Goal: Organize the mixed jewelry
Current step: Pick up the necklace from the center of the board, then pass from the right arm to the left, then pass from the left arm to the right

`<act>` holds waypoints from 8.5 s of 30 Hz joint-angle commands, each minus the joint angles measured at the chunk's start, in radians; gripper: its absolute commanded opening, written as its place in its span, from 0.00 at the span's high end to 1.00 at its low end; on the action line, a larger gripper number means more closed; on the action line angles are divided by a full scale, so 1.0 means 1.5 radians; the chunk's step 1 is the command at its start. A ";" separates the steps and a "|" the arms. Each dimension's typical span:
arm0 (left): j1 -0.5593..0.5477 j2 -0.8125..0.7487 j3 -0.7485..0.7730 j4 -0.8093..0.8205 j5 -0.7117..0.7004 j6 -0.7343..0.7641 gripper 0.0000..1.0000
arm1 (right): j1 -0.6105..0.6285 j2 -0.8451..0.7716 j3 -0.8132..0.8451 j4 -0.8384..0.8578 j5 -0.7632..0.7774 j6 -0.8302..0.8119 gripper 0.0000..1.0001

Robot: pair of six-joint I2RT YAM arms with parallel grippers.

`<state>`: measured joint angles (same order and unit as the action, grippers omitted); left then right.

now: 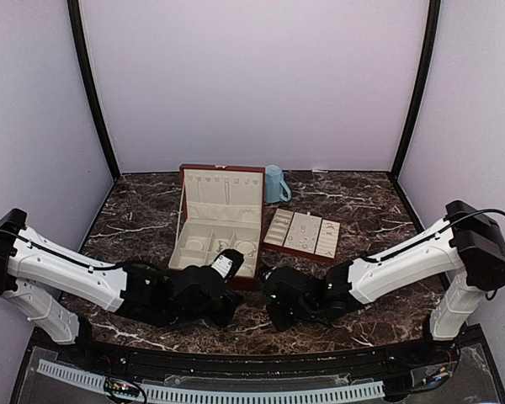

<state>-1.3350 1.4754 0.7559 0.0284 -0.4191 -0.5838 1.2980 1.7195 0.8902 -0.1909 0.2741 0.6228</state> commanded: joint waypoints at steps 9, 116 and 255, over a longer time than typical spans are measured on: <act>0.086 -0.110 -0.064 0.098 0.149 0.018 0.71 | -0.006 -0.123 -0.046 0.078 0.019 0.009 1.00; 0.103 0.131 -0.117 0.643 0.366 0.163 0.61 | -0.076 -0.338 -0.235 0.338 -0.181 0.082 1.00; 0.160 -0.154 0.092 0.037 0.221 0.197 1.00 | -0.051 -0.200 0.046 0.229 0.041 -0.096 1.00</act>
<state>-1.1343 1.2747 0.8688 0.1051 -0.1024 -0.3500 1.2587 1.4055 0.8459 0.2516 0.3042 0.5037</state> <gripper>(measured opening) 0.034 0.009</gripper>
